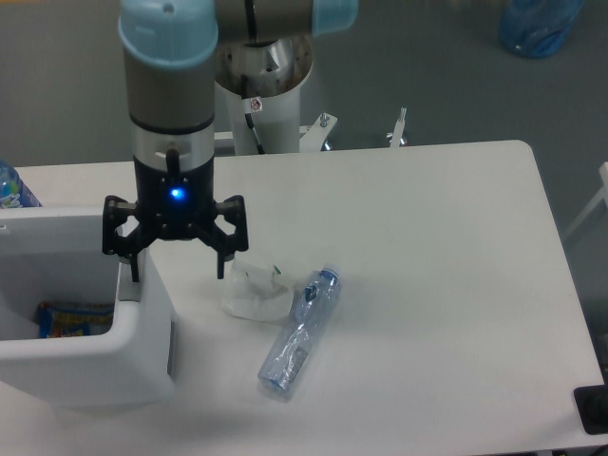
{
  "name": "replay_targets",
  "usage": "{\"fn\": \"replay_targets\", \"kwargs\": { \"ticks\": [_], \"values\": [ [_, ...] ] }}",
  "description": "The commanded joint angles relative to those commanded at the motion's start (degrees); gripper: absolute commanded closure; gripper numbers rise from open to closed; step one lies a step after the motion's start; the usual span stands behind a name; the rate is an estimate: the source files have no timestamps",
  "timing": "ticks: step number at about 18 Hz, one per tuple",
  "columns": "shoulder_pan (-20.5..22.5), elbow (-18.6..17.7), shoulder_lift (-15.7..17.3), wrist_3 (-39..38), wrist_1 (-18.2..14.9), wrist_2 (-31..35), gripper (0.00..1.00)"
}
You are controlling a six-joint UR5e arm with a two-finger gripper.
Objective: Open the trash can
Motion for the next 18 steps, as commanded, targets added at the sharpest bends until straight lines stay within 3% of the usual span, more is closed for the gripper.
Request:
{"fn": "replay_targets", "kwargs": {
  "ticks": [2, 6, 10, 15, 18],
  "values": [
    [1.58, 0.18, 0.0, 0.53, 2.29, 0.7, 0.0],
    [7.11, 0.44, 0.17, 1.93, 2.39, 0.88, 0.0],
    [11.34, -0.35, 0.97, 12.1, 1.69, 1.32, 0.0],
    [13.28, -0.7, 0.97, 29.06, -4.8, 7.63, 0.0],
    [13.81, -1.14, 0.97, 36.46, -6.05, 11.15, 0.0]
  ]
}}
